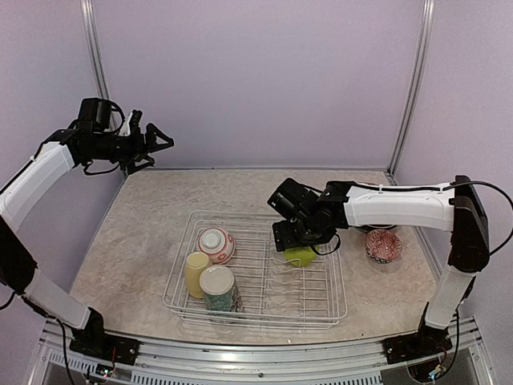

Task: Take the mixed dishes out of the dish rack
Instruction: Grab the bowl from the dish rack.

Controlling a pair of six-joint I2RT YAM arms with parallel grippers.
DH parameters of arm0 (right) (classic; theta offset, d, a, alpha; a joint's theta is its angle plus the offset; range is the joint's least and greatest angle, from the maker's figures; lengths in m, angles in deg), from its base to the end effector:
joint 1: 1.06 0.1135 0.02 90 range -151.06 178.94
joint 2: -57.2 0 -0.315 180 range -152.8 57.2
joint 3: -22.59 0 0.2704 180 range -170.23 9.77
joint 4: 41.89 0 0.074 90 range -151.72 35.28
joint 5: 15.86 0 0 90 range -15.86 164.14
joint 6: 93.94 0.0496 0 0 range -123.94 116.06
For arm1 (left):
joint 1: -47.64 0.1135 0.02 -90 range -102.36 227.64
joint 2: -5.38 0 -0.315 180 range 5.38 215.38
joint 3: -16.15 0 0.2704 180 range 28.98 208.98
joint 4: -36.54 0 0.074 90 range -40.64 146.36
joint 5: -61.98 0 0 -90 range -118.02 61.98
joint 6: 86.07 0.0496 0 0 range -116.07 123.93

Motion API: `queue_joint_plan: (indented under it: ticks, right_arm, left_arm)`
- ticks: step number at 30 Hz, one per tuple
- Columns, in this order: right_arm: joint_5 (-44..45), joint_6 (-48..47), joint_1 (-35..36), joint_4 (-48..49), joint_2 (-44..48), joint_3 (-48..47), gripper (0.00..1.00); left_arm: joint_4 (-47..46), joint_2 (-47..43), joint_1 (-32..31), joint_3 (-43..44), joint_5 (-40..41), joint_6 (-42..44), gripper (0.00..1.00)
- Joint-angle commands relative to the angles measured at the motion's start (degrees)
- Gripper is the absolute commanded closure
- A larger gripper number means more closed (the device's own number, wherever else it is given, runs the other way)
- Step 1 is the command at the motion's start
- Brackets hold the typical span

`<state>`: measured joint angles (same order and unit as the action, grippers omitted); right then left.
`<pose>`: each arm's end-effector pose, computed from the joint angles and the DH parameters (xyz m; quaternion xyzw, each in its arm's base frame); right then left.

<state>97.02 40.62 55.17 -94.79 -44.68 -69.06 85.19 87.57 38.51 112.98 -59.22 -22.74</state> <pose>0.2412 0.3260 0.2670 -0.0511 0.9531 0.0525 0.2938 0.3270 -0.0786 0.4288 -0.0049 0.8598 -0.3649 0.3572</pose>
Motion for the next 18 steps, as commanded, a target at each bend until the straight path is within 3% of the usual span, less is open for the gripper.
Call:
queue_joint_plan:
  ticks: [1, 11, 18]
  right_arm:
    - [5.3, 3.5, 1.5, -4.7, -3.7, -3.4, 0.14]
    - [9.9, 5.1, 2.0, -5.9, -7.2, -3.0, 0.14]
    - [9.8, 5.7, 2.2, -6.8, -9.7, -3.8, 0.05]
  left_arm:
    - [1.3, 0.4, -0.4, 1.9, 0.0, 0.9, 0.01]
    - [1.8, 1.2, -0.4, 2.3, -0.9, 0.5, 0.01]
    - [2.1, 1.8, -0.4, 2.5, -1.3, 0.4, 0.01]
